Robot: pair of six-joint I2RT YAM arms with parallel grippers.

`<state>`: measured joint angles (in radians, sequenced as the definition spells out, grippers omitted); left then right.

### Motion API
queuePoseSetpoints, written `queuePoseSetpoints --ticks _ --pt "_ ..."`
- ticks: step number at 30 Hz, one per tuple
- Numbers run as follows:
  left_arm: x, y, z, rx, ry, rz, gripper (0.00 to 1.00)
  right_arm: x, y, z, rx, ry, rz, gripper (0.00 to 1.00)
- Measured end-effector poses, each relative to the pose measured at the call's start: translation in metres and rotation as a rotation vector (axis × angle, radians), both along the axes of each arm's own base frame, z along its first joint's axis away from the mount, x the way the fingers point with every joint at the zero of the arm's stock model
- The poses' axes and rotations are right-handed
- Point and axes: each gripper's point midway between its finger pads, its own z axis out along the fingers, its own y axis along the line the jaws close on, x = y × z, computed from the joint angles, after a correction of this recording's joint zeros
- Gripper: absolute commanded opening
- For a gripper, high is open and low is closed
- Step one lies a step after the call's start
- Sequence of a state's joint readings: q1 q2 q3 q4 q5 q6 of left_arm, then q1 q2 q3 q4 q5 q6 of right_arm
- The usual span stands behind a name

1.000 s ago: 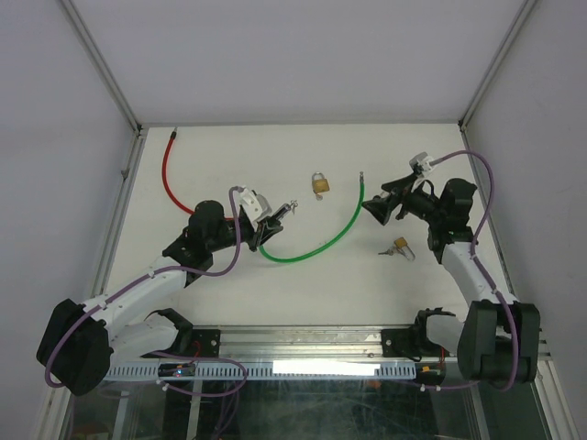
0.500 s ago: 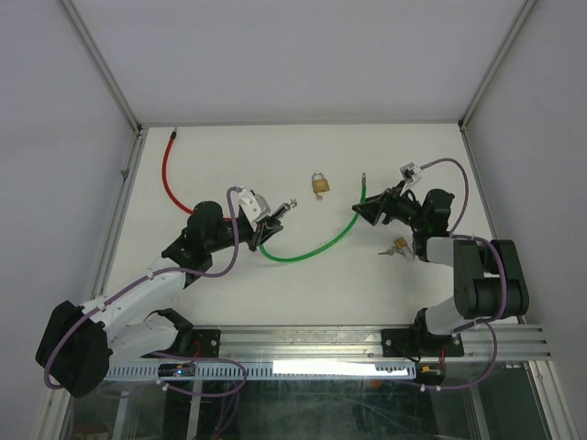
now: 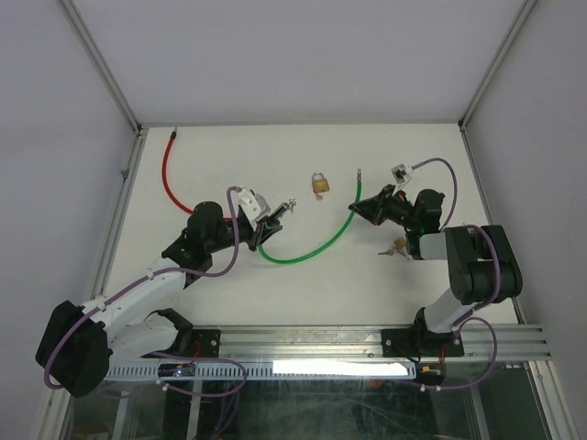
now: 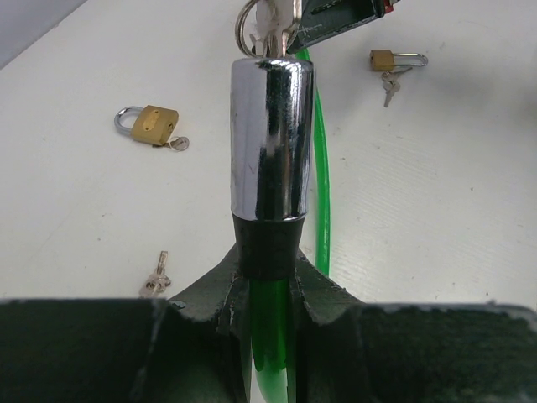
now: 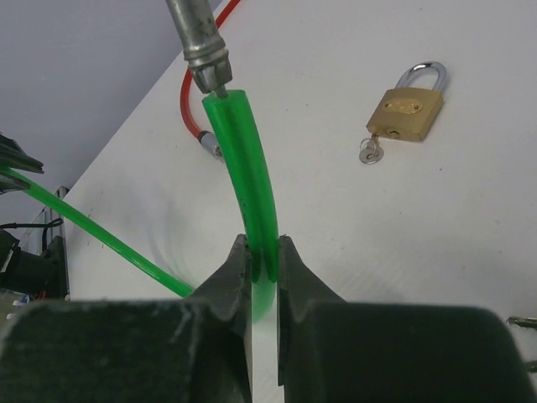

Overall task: Lock with the key
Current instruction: Lock the lock.

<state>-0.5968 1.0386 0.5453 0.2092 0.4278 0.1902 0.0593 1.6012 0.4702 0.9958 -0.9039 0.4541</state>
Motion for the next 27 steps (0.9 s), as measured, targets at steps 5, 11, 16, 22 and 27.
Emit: queuePoseSetpoints --ticks 5,11,16,22,27 --pt "0.002 0.001 0.0 -0.007 0.014 0.019 0.0 -0.004 0.004 0.015 0.004 -0.06 0.033 0.0" --pt "0.006 0.006 0.006 -0.036 0.014 0.072 0.0 -0.028 0.018 0.086 -0.086 -0.312 0.103 0.0" --pt "0.01 0.009 0.015 -0.074 0.015 0.114 0.0 -0.045 0.042 0.134 -0.237 -0.525 0.218 0.01" --pt "0.015 0.012 0.017 -0.096 0.034 0.161 0.0 -0.063 0.052 0.107 -0.4 -0.524 0.308 0.0" --pt "0.018 0.013 0.015 -0.097 0.046 0.207 0.0 -0.078 0.058 0.075 -0.487 -0.383 0.366 0.0"
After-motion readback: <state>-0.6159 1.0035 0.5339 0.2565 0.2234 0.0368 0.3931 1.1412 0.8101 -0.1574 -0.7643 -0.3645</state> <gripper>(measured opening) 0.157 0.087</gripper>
